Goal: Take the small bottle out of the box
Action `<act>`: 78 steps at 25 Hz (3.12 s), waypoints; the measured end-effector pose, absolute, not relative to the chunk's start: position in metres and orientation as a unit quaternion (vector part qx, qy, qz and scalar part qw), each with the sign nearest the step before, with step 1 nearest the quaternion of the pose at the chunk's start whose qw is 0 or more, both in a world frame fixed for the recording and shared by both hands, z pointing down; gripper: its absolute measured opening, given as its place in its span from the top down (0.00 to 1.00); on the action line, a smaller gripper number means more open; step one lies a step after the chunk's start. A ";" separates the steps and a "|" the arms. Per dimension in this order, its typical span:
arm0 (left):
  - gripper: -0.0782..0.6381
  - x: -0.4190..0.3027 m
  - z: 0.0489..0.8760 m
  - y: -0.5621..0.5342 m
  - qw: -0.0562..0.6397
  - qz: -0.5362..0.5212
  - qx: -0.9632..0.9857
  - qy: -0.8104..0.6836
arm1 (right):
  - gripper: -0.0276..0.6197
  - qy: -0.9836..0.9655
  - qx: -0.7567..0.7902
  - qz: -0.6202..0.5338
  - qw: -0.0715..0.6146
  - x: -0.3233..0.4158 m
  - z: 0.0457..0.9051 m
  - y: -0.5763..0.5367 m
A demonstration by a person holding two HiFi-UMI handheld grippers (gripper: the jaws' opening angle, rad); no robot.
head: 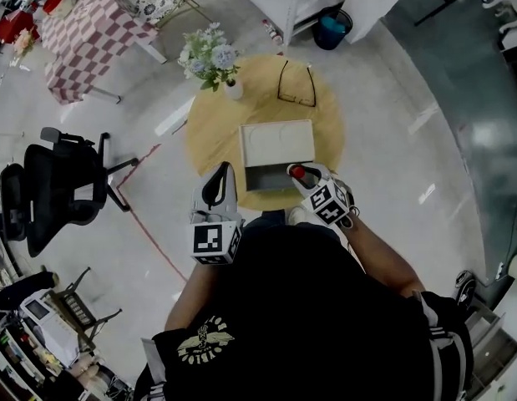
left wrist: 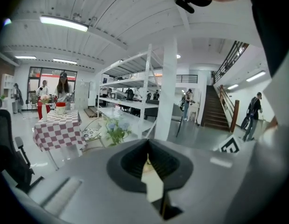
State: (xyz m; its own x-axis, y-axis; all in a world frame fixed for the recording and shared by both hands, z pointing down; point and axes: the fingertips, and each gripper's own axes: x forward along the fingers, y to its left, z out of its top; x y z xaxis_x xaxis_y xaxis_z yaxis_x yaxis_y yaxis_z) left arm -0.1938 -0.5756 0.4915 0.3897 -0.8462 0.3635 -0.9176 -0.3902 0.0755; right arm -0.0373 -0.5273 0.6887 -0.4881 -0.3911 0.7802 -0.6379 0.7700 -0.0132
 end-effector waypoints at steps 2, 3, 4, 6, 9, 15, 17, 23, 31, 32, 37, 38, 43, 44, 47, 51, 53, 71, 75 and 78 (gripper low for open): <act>0.89 -0.187 0.486 -0.581 0.129 0.126 0.832 -0.524 | 0.73 -0.854 0.302 0.156 0.394 -0.037 0.660 -0.530; 0.89 -0.184 0.483 -0.584 0.127 0.121 0.837 -0.519 | 0.73 -0.856 0.303 0.155 0.389 -0.036 0.644 -0.532; 0.89 -0.181 0.481 -0.586 0.126 0.117 0.840 -0.514 | 0.73 -0.858 0.305 0.153 0.385 -0.035 0.628 -0.534; 0.89 -0.175 0.475 -0.591 0.122 0.104 0.848 -0.505 | 0.73 -0.858 0.315 0.152 0.375 -0.032 0.594 -0.538; 0.89 -0.165 0.462 -0.595 0.113 0.081 0.861 -0.489 | 0.73 -0.862 0.326 0.149 0.358 -0.029 0.545 -0.540; 0.89 -0.139 0.440 -0.601 0.100 0.052 0.881 -0.459 | 0.73 -0.865 0.353 0.119 0.335 -0.016 0.464 -0.546; 0.89 -0.132 0.440 -0.600 0.102 0.053 0.884 -0.454 | 0.73 -0.864 0.364 0.111 0.329 -0.007 0.449 -0.549; 0.89 -0.121 0.432 -0.601 0.094 0.064 0.878 -0.465 | 0.73 -0.857 0.372 0.107 0.339 0.030 0.455 -0.561; 0.89 -0.112 0.433 -0.580 0.091 0.095 0.843 -0.521 | 0.73 -0.846 0.356 0.135 0.373 0.086 0.525 -0.571; 0.89 -0.109 0.434 -0.576 0.091 0.100 0.838 -0.529 | 0.73 -0.845 0.354 0.141 0.376 0.093 0.538 -0.573; 0.89 -0.099 0.435 -0.553 0.087 0.119 0.810 -0.568 | 0.73 -0.843 0.340 0.142 0.392 0.117 0.611 -0.577; 0.89 -0.099 0.435 -0.548 0.086 0.123 0.804 -0.576 | 0.73 -0.844 0.335 0.135 0.396 0.117 0.624 -0.577; 0.89 -0.097 0.440 -0.517 0.093 0.144 0.769 -0.616 | 0.73 -0.841 0.307 0.140 0.422 0.120 0.688 -0.567; 0.89 -0.097 0.444 -0.513 0.094 0.147 0.762 -0.623 | 0.73 -0.841 0.302 0.138 0.428 0.120 0.701 -0.566; 0.89 -0.103 0.454 -0.500 0.099 0.162 0.743 -0.642 | 0.73 -0.841 0.279 0.137 0.442 0.117 0.736 -0.560; 0.89 -0.108 0.452 -0.491 0.104 0.166 0.729 -0.656 | 0.73 -0.846 0.263 0.137 0.443 0.109 0.762 -0.553; 0.89 -0.106 0.454 -0.493 0.110 0.165 0.727 -0.657 | 0.73 -0.846 0.264 0.138 0.442 0.108 0.770 -0.553; 0.89 -0.131 0.461 -0.545 0.117 0.143 0.809 -0.558 | 0.64 -0.839 0.373 0.141 0.370 0.099 0.719 -0.560; 0.89 -0.165 0.455 -0.551 0.114 0.130 0.817 -0.550 | 0.69 -0.873 0.412 0.129 0.227 0.064 0.603 -0.564; 0.89 -0.185 0.442 -0.559 0.101 0.106 0.826 -0.544 | 0.95 -0.894 0.423 0.104 0.106 0.023 0.502 -0.562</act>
